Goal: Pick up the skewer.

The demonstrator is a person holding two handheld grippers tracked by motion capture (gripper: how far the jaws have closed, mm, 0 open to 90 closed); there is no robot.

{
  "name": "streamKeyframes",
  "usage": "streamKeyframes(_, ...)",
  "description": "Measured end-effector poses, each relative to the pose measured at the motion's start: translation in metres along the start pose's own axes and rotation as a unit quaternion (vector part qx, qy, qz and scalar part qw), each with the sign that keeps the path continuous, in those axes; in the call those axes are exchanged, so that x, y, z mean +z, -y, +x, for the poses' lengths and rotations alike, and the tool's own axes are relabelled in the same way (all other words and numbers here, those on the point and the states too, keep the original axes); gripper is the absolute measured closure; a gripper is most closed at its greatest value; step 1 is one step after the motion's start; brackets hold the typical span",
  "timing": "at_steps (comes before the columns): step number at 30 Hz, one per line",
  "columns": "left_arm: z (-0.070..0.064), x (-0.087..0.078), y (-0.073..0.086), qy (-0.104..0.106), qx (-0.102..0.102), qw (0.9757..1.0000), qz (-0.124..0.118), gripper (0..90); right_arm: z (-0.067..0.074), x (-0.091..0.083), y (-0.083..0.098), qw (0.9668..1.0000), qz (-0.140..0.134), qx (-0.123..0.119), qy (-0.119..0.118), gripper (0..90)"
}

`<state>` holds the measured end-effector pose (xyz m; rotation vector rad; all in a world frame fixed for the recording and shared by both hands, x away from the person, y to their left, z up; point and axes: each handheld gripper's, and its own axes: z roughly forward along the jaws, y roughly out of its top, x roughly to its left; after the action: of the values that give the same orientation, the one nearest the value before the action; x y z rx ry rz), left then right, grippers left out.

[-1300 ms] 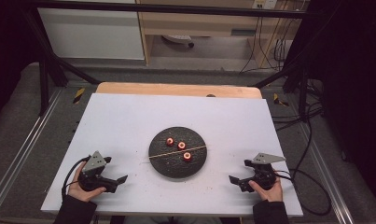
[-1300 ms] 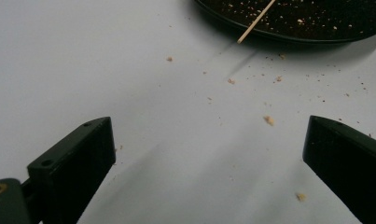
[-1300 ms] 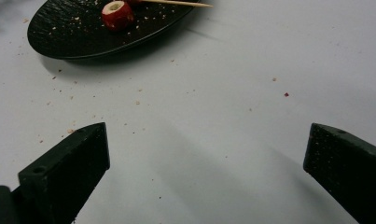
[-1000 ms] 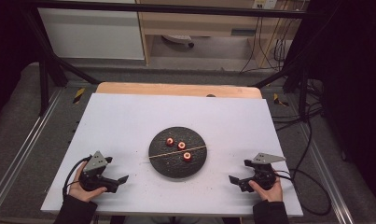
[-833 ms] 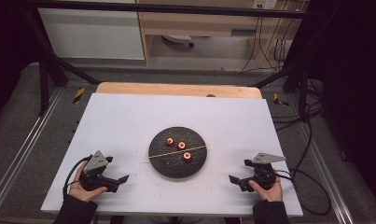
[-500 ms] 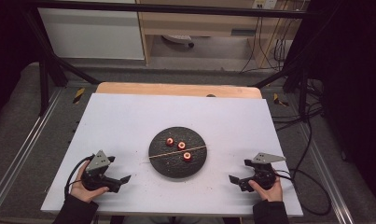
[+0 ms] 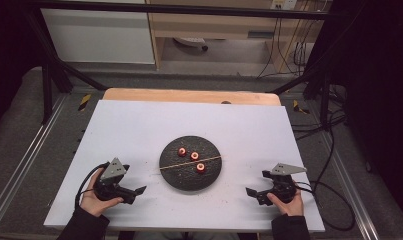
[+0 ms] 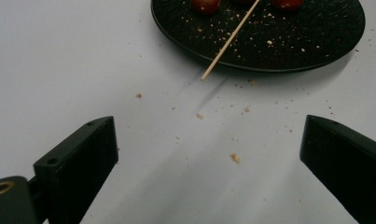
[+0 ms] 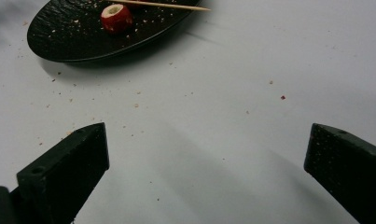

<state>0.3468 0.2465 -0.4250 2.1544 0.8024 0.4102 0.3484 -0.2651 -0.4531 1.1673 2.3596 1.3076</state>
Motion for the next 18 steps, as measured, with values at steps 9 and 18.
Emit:
streamKeyframes(9,-0.006,0.007,-0.017,0.006,0.016,0.9998,0.006,4.3,0.000,0.000,0.000,1.0000,0.000,0.001,0.000,0.7)
streamKeyframes(18,-0.010,0.017,-0.037,0.013,0.032,0.9992,0.021,4.9,0.000,0.000,0.000,1.0000,0.001,0.000,0.001,0.7)
